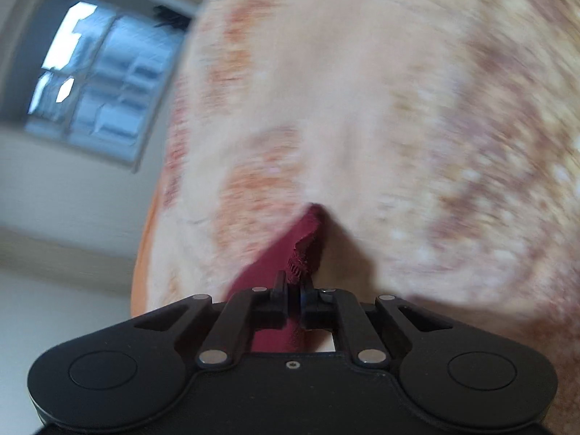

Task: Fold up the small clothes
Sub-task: 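Grasp the sweater sleeve cuff with the right gripper, then fold the sleeve across the sweater body with the right gripper and release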

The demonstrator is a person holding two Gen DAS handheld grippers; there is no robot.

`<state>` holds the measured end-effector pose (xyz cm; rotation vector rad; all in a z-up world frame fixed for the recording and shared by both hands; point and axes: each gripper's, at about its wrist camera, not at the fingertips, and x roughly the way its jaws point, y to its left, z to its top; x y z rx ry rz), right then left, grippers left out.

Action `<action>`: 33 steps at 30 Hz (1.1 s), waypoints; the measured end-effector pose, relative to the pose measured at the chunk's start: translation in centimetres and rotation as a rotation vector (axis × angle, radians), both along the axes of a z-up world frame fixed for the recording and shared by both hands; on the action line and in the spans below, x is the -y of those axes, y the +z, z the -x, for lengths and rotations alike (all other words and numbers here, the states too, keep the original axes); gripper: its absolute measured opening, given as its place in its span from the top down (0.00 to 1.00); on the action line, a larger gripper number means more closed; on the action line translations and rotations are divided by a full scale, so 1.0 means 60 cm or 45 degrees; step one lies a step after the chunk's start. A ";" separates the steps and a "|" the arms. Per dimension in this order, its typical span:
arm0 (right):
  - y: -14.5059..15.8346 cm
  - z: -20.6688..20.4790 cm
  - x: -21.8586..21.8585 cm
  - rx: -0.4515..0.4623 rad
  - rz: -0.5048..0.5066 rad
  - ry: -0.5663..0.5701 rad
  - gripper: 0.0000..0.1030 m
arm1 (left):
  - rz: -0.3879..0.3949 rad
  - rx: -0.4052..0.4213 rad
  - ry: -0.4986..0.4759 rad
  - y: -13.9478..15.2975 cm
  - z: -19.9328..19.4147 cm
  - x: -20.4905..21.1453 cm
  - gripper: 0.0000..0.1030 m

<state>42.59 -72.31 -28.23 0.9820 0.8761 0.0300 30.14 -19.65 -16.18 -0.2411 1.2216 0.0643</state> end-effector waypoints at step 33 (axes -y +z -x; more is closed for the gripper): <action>0.103 0.113 -0.790 0.201 0.405 1.083 0.64 | 0.986 0.034 0.265 -0.190 -0.104 -0.312 0.07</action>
